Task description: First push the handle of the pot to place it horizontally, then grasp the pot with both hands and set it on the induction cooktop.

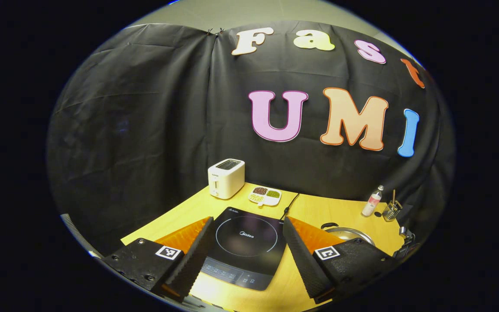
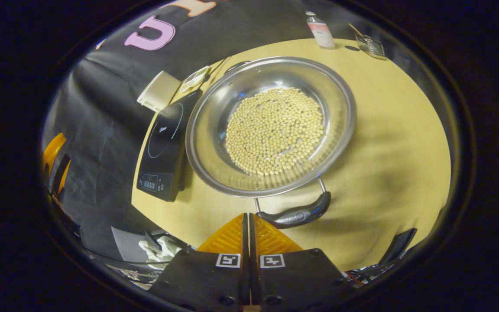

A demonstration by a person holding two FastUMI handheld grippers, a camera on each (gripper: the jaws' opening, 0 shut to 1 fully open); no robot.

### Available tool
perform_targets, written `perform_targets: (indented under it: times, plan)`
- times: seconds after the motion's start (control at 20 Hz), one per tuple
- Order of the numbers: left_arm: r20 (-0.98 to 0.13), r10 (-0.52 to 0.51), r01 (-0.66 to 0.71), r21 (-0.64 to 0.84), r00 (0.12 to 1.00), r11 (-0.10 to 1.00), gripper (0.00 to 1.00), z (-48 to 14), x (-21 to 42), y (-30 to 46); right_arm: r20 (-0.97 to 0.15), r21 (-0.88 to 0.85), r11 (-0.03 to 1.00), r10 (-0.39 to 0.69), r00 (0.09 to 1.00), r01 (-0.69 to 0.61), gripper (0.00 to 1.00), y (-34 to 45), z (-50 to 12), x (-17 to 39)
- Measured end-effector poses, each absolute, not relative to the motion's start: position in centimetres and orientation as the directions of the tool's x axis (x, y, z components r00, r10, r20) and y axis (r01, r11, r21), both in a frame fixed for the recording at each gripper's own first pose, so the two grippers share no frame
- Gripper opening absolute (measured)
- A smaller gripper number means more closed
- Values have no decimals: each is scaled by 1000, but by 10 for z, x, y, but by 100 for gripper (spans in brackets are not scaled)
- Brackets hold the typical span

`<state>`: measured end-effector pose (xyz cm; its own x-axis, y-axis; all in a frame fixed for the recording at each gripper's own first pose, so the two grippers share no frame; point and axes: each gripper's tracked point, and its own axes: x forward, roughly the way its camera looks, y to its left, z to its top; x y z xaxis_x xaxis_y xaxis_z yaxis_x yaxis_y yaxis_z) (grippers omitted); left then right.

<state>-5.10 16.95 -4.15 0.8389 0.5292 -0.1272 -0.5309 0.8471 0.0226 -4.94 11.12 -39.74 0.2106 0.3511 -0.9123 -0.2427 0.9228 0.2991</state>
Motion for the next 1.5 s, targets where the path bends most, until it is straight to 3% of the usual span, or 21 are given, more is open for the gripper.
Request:
perform_targets:
  times: [0.4,0.5,0.55,0.65,1.4,1.5]
  plan:
    - [-142,517,-518,32,844,855,94,-46,-45,164,-919,239,957,278,281,-166,1,62,-390,-18]
    - [-146,517,-517,44,843,855,97,-48,-44,162,-920,231,962,265,289,-145,1,54,-390,-8]
    - [-147,515,-514,48,844,856,93,-48,-43,161,-921,223,965,255,294,-140,3,50,-390,-6]
    - [-151,510,-509,51,847,859,96,-49,-38,158,-922,212,967,245,299,-139,0,44,-390,2]
    - [-203,518,-515,74,831,854,94,-70,-33,147,-913,139,981,180,366,-134,2,12,-380,73]
    - [-211,521,-518,73,827,852,97,-72,-34,146,-907,140,981,182,381,-135,3,11,-376,84]
